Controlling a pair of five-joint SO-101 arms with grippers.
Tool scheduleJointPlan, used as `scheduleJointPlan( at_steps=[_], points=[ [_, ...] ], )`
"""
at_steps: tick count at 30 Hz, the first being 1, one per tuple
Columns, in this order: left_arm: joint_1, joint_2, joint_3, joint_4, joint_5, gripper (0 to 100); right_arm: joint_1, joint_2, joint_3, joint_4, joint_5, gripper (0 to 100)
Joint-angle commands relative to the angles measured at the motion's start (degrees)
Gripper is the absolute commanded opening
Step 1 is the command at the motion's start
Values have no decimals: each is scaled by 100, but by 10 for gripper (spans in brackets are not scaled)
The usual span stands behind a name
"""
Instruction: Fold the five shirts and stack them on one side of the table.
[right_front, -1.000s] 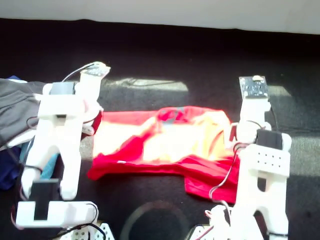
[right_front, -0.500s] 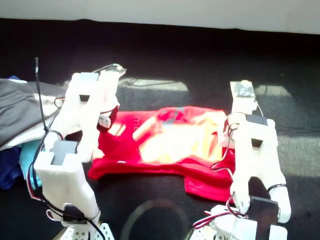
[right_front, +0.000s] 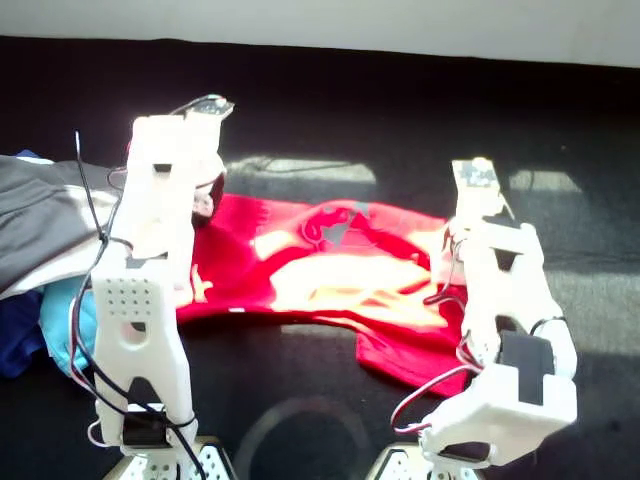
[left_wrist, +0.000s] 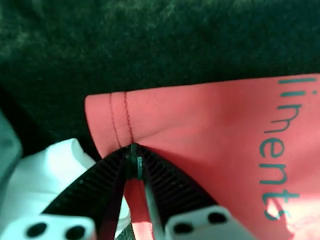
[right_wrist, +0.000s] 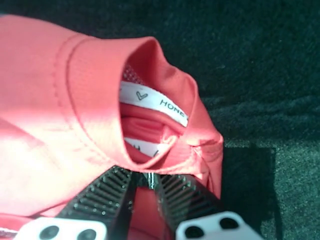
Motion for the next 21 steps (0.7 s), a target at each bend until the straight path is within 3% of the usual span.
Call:
scheduleJointPlan(
  at_steps=[1,8,17,21],
  points=[
    [13,347,-1367,264,360,9,22,453,-488,-101,-18,8],
    [-4,532,-3029,1081,659,9,92,374,-892,84,-35,8],
    [4,497,-3468,1846,659,9,66,-1376,-901,1033,-35,14],
    [4,409,-3398,1881,659,9,48,-1754,-901,1393,-35,86]
  ],
)
